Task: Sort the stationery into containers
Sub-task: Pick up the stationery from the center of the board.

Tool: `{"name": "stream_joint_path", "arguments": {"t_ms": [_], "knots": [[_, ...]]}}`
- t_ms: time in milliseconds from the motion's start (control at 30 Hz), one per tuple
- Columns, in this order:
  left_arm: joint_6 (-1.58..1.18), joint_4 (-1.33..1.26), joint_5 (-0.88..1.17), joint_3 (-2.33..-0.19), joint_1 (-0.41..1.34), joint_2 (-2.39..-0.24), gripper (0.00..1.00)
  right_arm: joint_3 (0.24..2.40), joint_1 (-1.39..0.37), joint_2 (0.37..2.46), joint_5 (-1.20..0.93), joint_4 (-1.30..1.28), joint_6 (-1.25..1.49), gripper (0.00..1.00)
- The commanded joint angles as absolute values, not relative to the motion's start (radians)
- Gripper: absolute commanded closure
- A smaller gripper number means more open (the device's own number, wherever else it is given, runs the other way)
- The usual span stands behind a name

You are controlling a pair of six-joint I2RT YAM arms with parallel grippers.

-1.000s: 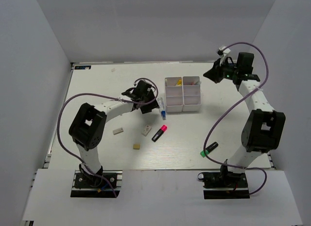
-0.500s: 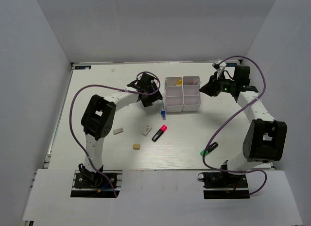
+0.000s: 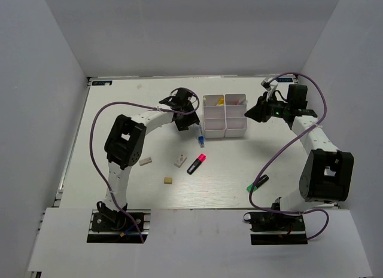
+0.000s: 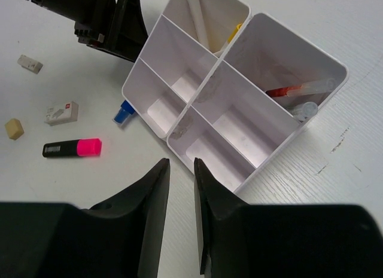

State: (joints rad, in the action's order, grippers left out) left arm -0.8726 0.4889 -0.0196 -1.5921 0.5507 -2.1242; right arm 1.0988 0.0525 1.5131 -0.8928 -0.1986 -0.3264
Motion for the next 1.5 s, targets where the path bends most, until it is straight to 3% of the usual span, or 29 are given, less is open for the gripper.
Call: {"name": "stream_joint_path", "arguments": {"t_ms": [0,300,667,800,933,1000,1067,1133,1200,1267,1367,1400,1467], "knots": [[-0.845,0.526,-0.026,-1.629,0.555,-2.141,0.35,1.095,0.058,1.486,-0.916,-0.15,-0.301,0.71],[-0.827,0.54,-0.008,-1.674,0.565,-2.174,0.35,1.085,0.058,1.48,-0.916,-0.143,-0.29,0.71],[-0.793,0.701,-0.104,-1.694,0.565,-2.201,0.47,1.072,0.058,1.48,-0.919,-0.118,-0.268,0.69],[-0.784,0.71,-0.146,-1.611,0.565,-2.148,0.59,1.069,0.057,1.479,-0.92,-0.12,-0.265,0.69],[-0.784,0.66,-0.132,-1.487,0.555,-2.08,0.91,1.062,0.06,1.476,-0.92,-0.115,-0.265,0.69],[-0.784,0.632,-0.132,-1.453,0.555,-2.02,0.97,1.058,0.057,1.477,-0.923,-0.118,-0.265,0.69],[-0.767,0.604,-0.141,-1.442,0.555,-1.984,1.0,1.058,0.058,1.473,-0.925,-0.126,-0.27,0.64],[-0.736,0.569,-0.141,-1.442,0.555,-1.921,1.0,1.055,0.058,1.473,-0.919,-0.143,-0.287,0.47],[-0.698,0.502,-0.141,-1.431,0.555,-1.876,1.0,1.055,0.058,1.467,-0.919,-0.147,-0.298,0.37],[-0.689,0.45,-0.141,-1.431,0.555,-1.823,1.0,1.049,0.057,1.47,-0.919,-0.155,-0.305,0.37],[-0.669,0.375,-0.129,-1.431,0.555,-1.78,1.0,1.048,0.057,1.465,-0.934,-0.155,-0.305,0.5],[-0.669,0.35,-0.129,-1.431,0.555,-1.757,1.0,1.049,0.058,1.463,-0.94,-0.161,-0.31,0.65],[-0.669,0.304,-0.097,-1.422,0.555,-1.737,1.0,1.046,0.058,1.465,-0.949,-0.164,-0.307,0.83]]}}
